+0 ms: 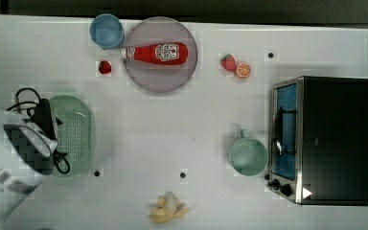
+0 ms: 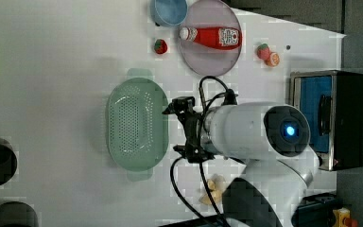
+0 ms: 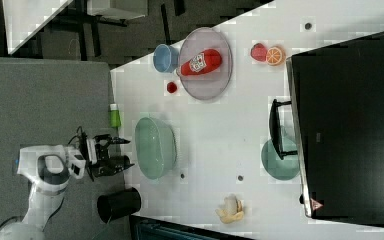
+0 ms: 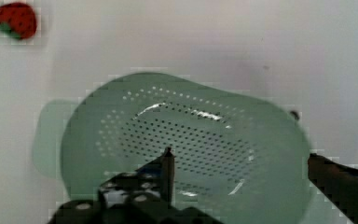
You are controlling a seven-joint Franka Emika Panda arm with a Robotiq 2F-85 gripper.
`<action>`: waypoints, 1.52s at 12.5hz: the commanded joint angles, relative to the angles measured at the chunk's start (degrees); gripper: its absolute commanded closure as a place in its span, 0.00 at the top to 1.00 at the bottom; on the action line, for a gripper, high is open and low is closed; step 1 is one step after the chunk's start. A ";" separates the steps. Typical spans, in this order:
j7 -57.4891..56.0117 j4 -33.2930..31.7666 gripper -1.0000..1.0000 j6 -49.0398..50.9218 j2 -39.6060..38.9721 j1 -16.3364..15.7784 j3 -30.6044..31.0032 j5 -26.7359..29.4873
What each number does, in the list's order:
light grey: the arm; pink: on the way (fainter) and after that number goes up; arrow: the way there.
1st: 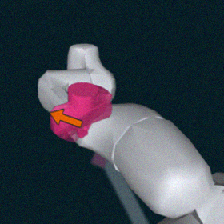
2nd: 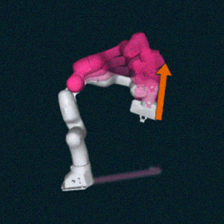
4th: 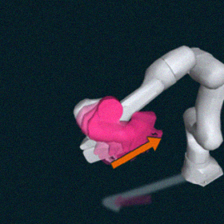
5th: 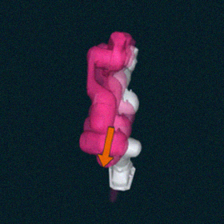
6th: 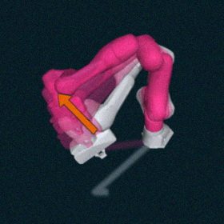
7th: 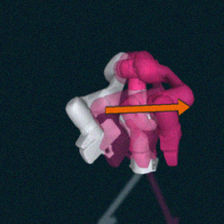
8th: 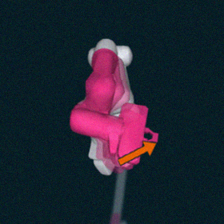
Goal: Drag strainer left to right.
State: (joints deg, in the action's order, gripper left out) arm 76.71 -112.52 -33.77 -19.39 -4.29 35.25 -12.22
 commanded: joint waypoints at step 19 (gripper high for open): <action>7.30 -17.85 1.00 -26.31 -7.49 5.87 -10.41 -5.44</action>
State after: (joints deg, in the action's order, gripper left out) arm 83.09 -131.04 -60.65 -26.82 -0.87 25.63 -16.44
